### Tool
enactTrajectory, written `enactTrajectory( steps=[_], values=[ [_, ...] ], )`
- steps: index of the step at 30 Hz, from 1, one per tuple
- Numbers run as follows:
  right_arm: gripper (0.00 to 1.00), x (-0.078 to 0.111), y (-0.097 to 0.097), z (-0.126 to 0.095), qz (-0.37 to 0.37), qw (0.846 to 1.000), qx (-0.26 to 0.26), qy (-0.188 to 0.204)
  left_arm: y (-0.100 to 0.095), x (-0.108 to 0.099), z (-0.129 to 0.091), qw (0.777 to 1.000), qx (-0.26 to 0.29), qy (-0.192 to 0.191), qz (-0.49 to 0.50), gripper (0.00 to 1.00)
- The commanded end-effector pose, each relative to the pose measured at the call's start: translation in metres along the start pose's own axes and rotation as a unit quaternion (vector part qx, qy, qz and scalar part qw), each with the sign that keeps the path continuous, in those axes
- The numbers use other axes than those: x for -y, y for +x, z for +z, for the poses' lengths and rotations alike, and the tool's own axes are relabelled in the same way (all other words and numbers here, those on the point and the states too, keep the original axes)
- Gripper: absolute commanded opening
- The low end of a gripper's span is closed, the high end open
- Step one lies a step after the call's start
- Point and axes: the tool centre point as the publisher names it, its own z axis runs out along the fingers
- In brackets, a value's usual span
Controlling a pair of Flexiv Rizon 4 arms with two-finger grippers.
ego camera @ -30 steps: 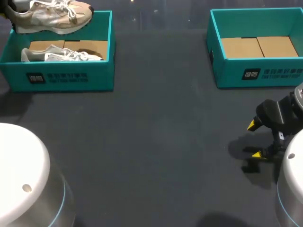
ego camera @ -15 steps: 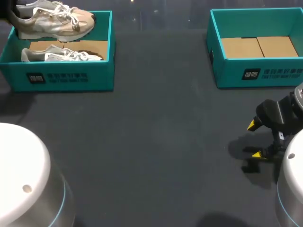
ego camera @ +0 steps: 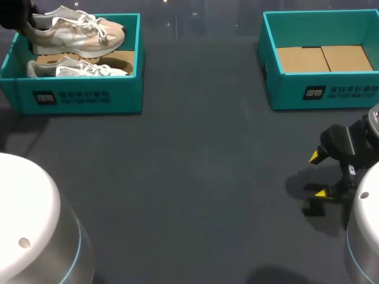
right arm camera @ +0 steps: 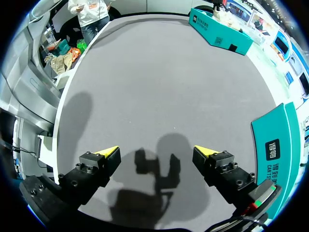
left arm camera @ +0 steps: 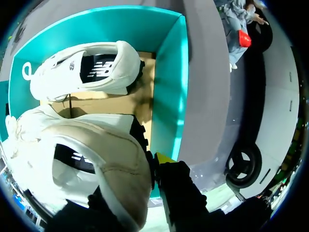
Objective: Take the shoe out of the shoebox, open the shoe tongue, remove and reinsert the insole, then place the shoe into the shoebox
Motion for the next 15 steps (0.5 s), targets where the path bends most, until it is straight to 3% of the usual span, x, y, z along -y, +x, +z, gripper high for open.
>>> enactTrajectory(
  steps=[1, 15],
  values=[
    [1.0, 0.0, 0.002, -0.001, 0.0, 1.0, 0.001, 0.001, -0.002, -0.012, 0.012, 1.0, -0.001, 0.017, 0.013, 0.0],
    [1.0, 0.0, 0.002, -0.001, 0.0, 1.0, 0.001, 0.001, -0.01, -0.012, 0.034, 0.999, -0.032, 0.041, 0.01, 0.0]
  ],
)
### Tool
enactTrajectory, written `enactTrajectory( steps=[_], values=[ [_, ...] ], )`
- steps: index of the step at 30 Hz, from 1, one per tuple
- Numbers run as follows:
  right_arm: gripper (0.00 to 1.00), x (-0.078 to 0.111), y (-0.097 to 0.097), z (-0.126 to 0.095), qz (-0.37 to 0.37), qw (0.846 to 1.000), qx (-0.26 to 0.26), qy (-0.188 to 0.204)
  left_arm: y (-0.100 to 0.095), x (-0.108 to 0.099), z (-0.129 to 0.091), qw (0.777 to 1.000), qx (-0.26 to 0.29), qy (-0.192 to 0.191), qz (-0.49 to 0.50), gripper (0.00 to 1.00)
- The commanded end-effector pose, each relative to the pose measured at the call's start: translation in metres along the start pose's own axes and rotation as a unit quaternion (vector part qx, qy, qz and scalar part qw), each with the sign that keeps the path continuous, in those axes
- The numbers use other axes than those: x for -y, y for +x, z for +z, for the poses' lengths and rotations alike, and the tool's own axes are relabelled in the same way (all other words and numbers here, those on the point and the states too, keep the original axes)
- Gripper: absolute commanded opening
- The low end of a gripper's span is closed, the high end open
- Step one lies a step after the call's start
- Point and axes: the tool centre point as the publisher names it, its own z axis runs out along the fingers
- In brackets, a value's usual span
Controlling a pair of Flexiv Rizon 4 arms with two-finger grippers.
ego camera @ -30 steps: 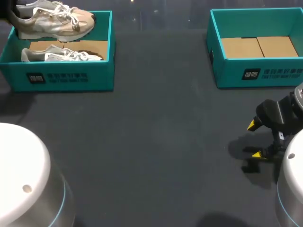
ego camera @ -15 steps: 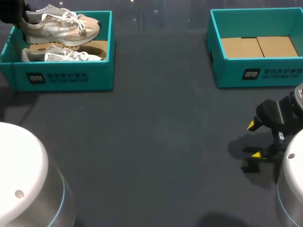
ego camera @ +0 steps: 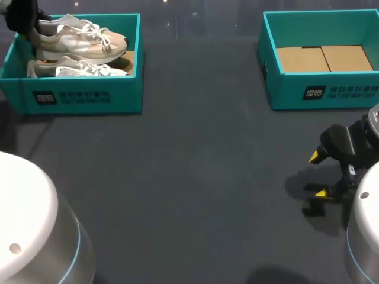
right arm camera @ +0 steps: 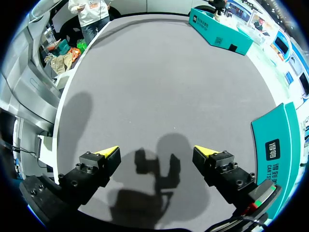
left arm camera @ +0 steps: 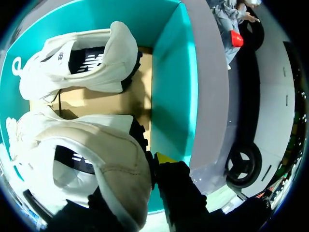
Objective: Take the shoe out of the shoebox, open the shoe tongue, remove and reinsert the insole, then place the shoe into the shoebox
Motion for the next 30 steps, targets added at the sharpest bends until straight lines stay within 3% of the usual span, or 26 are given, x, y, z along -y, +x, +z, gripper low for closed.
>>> enactTrajectory(
  steps=[1, 12, 30],
  values=[
    [1.0, 0.0, 0.002, -0.001, 0.0, 1.0, 0.001, 0.001, -0.006, -0.007, 0.003, 1.0, -0.006, 0.008, -0.006, 0.0],
    [1.0, 0.0, 0.002, -0.001, 0.0, 1.0, 0.001, 0.001, -0.023, -0.014, 0.018, 1.0, -0.022, 0.019, -0.007, 0.0],
    [1.0, 0.0, 0.002, -0.001, 0.0, 1.0, 0.001, 0.001, -0.027, -0.006, 0.045, 0.999, -0.021, 0.042, 0.007, 0.0]
  ],
)
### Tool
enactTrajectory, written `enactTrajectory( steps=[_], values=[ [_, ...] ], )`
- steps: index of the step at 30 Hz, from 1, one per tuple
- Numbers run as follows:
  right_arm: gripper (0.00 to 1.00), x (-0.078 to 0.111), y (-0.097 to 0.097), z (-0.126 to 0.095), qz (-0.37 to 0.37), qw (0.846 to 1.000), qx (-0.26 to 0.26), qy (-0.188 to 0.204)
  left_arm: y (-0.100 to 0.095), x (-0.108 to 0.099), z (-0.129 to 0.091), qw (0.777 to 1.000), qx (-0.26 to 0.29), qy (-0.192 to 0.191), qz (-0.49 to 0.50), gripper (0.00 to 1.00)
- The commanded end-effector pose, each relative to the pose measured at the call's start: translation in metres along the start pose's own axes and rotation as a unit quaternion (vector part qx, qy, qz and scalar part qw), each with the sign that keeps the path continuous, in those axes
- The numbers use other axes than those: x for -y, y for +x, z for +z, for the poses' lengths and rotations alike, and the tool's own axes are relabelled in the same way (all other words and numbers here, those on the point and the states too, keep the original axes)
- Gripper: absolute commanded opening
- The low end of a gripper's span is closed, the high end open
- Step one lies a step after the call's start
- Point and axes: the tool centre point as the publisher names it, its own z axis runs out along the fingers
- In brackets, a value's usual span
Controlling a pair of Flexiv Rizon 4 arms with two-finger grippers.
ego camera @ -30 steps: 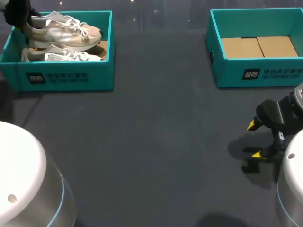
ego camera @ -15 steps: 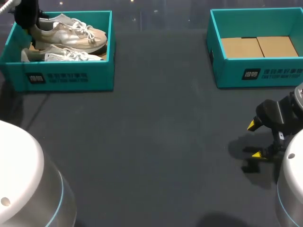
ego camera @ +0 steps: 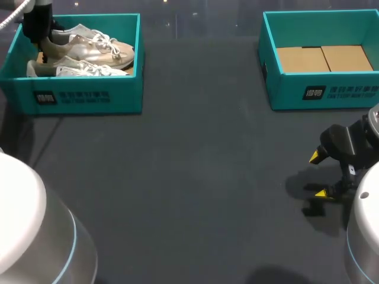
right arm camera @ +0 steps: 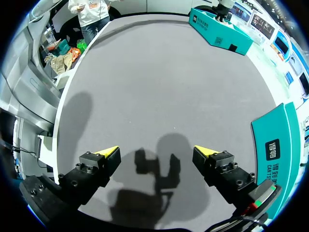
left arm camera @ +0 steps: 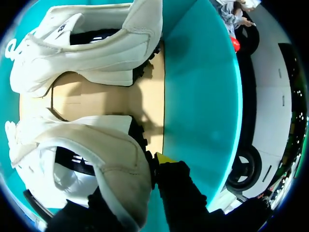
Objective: Take the shoe out of the shoebox, open the shoe tongue, remove and reinsert the insole, then place the shoe into the shoebox
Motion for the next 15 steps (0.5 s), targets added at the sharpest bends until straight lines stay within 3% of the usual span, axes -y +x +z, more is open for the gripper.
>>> enactTrajectory(
  steps=[1, 4, 8, 15],
  values=[
    [1.0, -0.0003, 0.0018, -0.0007, 0.0, 1.0, 0.001, 0.001, -0.0013, -0.0016, 0.0033, 1.0, 0.002, 0.004, 0.002, 0.0],
    [1.0, -0.0003, 0.0018, -0.0007, 0.0, 1.0, 0.001, 0.001, -0.0022, -0.0017, 0.0059, 1.0, 0.005, 0.006, 0.001, 0.0],
    [1.0, -0.0003, 0.0018, -0.0007, 0.0, 1.0, 0.001, 0.001, -0.0024, -0.0027, 0.0091, 1.0, 0.009, 0.008, 0.001, 0.19],
    [1.0, -0.0003, 0.0018, -0.0007, 0.0, 1.0, 0.001, 0.001, -0.0013, -0.0028, 0.0125, 1.0, 0.01, 0.011, -0.007, 0.35]
  ],
)
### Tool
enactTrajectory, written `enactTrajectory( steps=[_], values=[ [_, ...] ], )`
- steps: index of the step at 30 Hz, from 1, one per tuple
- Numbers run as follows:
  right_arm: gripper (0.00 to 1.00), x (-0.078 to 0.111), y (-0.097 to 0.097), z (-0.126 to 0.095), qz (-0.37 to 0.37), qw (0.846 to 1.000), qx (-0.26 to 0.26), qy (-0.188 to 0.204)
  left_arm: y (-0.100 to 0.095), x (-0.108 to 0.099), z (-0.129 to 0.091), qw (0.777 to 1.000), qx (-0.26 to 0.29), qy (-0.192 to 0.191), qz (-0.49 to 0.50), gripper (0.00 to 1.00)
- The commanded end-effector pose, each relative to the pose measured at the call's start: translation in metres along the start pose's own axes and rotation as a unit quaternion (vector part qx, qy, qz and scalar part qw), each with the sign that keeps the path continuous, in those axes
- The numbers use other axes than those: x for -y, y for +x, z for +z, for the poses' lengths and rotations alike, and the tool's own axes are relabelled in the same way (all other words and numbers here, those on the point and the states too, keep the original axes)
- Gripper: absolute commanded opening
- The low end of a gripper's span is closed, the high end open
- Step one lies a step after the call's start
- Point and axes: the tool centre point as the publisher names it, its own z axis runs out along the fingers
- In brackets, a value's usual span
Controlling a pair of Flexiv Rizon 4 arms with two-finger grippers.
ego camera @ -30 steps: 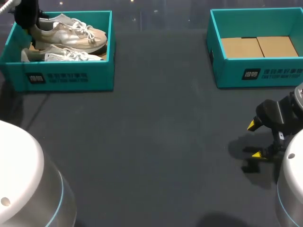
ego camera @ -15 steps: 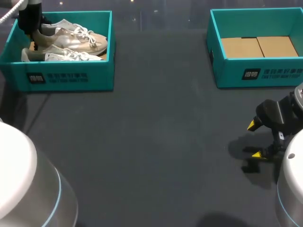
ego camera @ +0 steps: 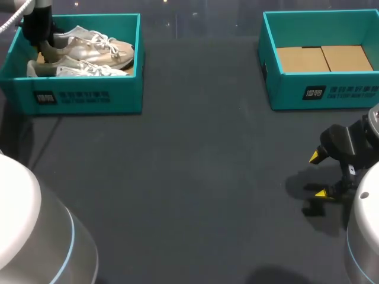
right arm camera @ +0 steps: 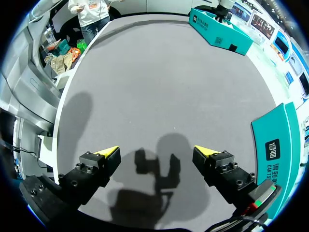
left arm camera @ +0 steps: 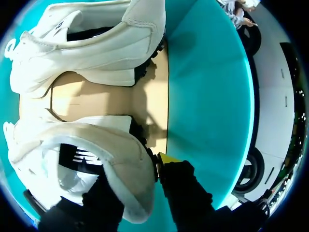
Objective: Take the shoe out of the shoebox, open the shoe tongue, remove and reinsert the insole, then place the shoe into the shoebox
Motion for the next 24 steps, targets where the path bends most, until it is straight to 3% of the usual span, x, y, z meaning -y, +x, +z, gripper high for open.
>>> enactTrajectory(
  steps=[1, 7, 9, 12, 17, 21, 24],
  values=[
    [1.0, 0.0, 0.002, -0.001, 0.0, 1.0, 0.001, 0.001, 0.0, -0.006, 0.001, 1.0, 0.003, 0.002, -0.004, 0.36],
    [1.0, 0.0, 0.002, -0.001, 0.0, 1.0, 0.001, 0.001, 0.002, -0.008, -0.016, 0.999, 0.028, -0.01, -0.015, 0.38],
    [1.0, 0.0, 0.002, -0.001, 0.0, 1.0, 0.001, 0.001, 0.002, -0.009, -0.024, 0.999, 0.038, -0.016, -0.015, 0.45],
    [1.0, 0.0, 0.002, -0.001, 0.0, 1.0, 0.001, 0.001, 0.001, -0.01, -0.035, 0.998, 0.053, -0.021, -0.017, 0.48],
    [1.0, 0.0, 0.002, -0.001, 0.0, 1.0, 0.001, 0.001, 0.001, -0.009, -0.048, 0.998, 0.062, -0.029, -0.012, 0.71],
    [1.0, 0.0, 0.002, -0.001, 0.0, 1.0, 0.001, 0.001, 0.002, -0.006, -0.056, 0.997, 0.065, -0.03, -0.007, 1.0],
    [1.0, 0.0, 0.002, -0.001, 0.0, 1.0, 0.001, 0.001, 0.006, -0.001, -0.073, 0.996, 0.083, -0.027, -0.009, 1.0]
  ],
)
